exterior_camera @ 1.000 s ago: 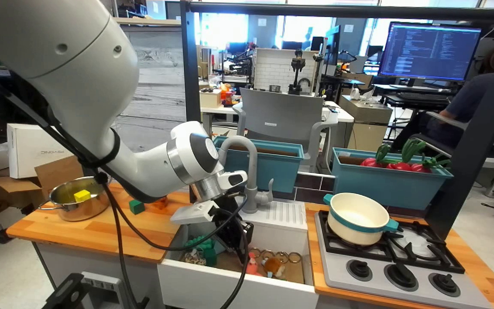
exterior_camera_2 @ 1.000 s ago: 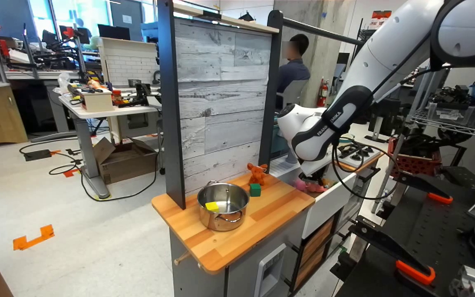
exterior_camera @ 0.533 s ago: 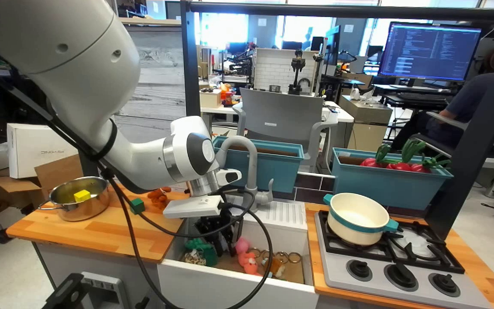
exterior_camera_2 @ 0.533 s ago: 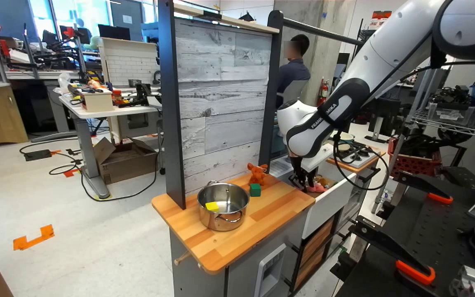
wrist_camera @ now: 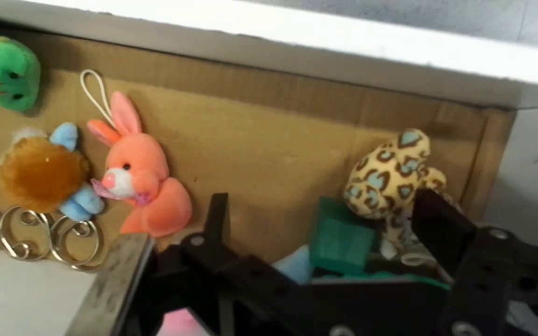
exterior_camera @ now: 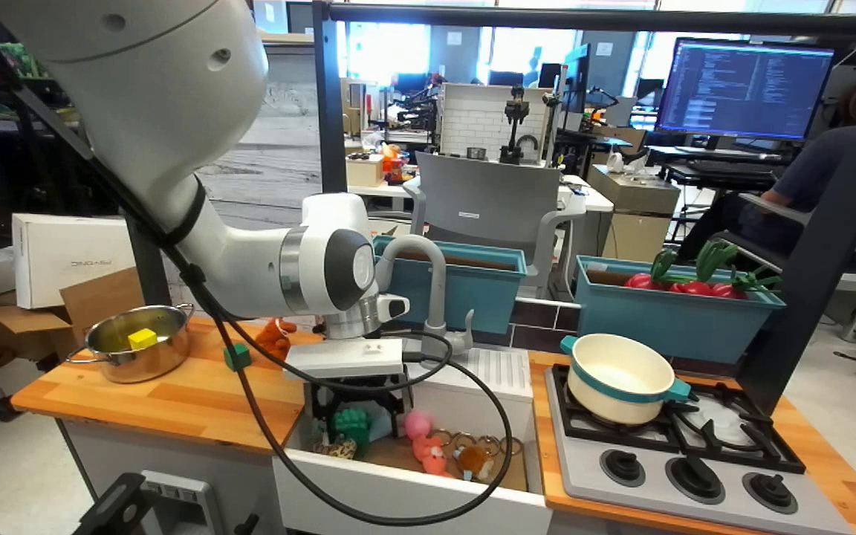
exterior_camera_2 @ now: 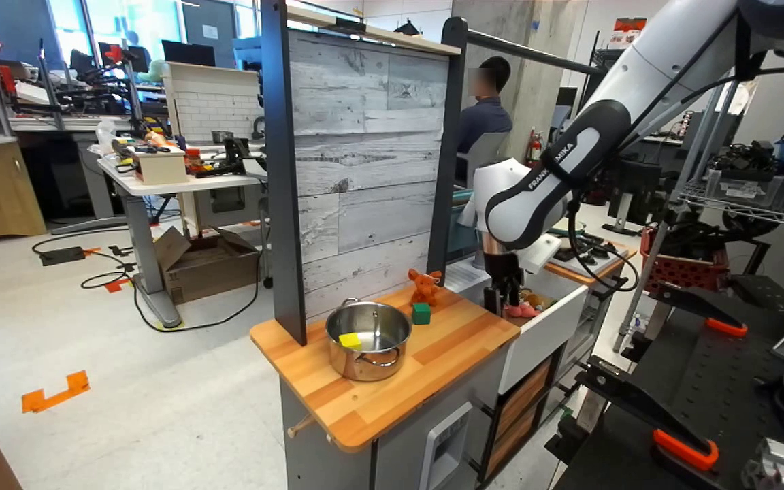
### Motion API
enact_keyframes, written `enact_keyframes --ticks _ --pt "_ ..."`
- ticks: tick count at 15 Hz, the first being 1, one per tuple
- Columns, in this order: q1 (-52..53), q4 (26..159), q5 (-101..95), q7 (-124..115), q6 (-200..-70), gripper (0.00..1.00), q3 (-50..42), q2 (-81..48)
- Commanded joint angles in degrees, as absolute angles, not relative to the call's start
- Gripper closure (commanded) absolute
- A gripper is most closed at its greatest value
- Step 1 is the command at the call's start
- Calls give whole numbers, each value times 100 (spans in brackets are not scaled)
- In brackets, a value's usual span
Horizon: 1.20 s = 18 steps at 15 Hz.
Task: Pick up the orange and brown plush toys from the sink and place them on the countertop
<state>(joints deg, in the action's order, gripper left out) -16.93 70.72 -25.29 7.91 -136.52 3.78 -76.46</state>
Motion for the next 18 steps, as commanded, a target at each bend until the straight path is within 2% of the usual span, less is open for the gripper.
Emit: enact_keyframes --ticks 1,3,13,14,15,18 --pt "-2072 7821 -2546 1825 -13588 0 781 -7264" --pt "-1803 7744 -1960 2515 -13263 0 442 -7340" --pt "-474 6705 -1715 368 -13337 0 -898 -8248" --pt "-435 6598 -1712 313 -13228 25 -949 -8345" --pt "-415 6493 -1696 285 -13105 26 -973 -8426" --pt "-416 6210 -1653 249 -12780 51 -952 -8579"
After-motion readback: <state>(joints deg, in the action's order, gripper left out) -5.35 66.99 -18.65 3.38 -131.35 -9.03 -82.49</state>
